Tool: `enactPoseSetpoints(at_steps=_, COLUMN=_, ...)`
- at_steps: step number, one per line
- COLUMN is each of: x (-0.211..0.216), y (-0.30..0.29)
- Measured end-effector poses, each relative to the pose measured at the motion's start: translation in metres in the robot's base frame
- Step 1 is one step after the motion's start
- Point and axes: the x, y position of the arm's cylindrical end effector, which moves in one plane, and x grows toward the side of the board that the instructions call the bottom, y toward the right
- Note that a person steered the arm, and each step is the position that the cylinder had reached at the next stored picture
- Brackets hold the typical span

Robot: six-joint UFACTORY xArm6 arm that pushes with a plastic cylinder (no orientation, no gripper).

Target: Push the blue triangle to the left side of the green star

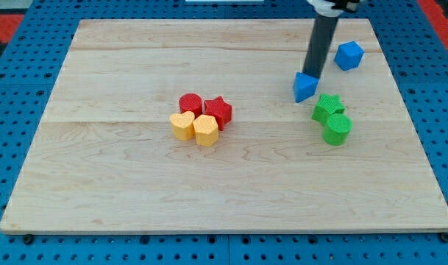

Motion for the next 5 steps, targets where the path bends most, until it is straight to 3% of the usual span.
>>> enactPoseSetpoints(at_steps=2, x=0.004, y=-0.019)
enactPoseSetpoints(at_steps=5, x=0.047, y=-0.019)
